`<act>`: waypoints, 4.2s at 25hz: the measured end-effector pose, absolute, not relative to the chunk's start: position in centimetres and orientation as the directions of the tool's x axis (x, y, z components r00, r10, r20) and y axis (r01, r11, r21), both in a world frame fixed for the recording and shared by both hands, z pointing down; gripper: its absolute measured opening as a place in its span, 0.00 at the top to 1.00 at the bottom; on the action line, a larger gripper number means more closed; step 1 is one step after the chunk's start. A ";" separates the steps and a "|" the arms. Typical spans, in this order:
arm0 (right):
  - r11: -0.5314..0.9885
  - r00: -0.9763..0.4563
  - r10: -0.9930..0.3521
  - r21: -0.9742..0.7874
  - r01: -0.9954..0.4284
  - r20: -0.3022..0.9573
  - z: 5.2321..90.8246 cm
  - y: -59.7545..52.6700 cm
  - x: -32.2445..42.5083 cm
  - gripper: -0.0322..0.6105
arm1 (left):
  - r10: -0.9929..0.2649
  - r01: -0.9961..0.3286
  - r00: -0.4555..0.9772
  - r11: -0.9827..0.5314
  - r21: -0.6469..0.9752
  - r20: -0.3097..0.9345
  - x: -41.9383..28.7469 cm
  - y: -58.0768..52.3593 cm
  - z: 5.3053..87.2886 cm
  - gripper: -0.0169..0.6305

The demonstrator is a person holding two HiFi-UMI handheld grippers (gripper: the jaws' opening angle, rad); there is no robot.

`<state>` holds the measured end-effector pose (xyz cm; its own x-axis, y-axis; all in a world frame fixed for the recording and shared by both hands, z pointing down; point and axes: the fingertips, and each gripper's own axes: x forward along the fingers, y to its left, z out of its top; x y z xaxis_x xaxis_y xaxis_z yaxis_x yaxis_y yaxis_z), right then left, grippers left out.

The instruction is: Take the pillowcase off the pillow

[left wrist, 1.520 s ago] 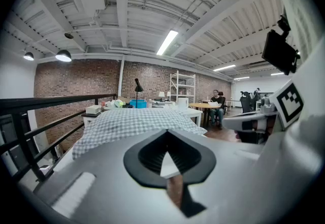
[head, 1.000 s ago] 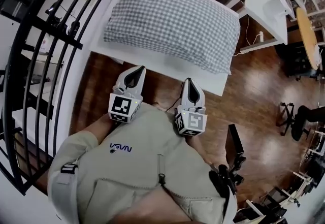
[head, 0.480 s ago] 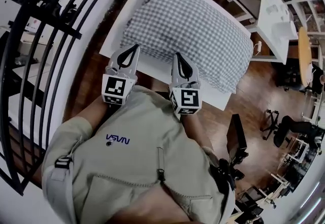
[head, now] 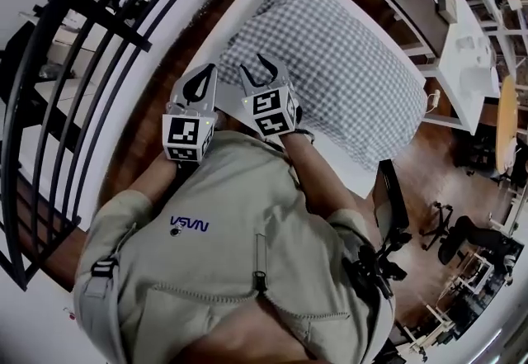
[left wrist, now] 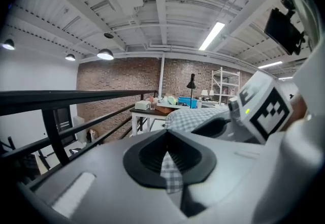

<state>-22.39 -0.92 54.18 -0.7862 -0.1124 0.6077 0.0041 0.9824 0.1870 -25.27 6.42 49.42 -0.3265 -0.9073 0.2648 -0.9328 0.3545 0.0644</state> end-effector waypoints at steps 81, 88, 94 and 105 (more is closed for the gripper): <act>0.994 -0.830 0.049 -0.110 -0.015 0.556 50.5 1.8 -13.0 0.64 | -0.832 -0.809 0.381 -0.089 0.580 0.404 -17.0 -5.8 51.6 0.94; 0.999 -0.736 -0.011 0.031 0.014 0.677 52.7 1.3 -12.8 0.93 | -0.807 -0.834 0.397 -0.118 0.539 0.437 -16.6 -4.9 51.6 0.94; 0.997 -0.718 0.021 0.042 0.070 0.696 51.3 1.9 -12.2 0.93 | -0.827 -0.837 0.377 -0.111 0.537 0.417 -17.9 -4.5 50.1 0.94; 0.998 -0.647 -0.032 0.057 0.017 0.761 51.3 -1.3 -7.0 0.94 | -0.882 -0.769 0.333 -0.050 0.637 0.334 -20.0 -5.8 48.4 0.95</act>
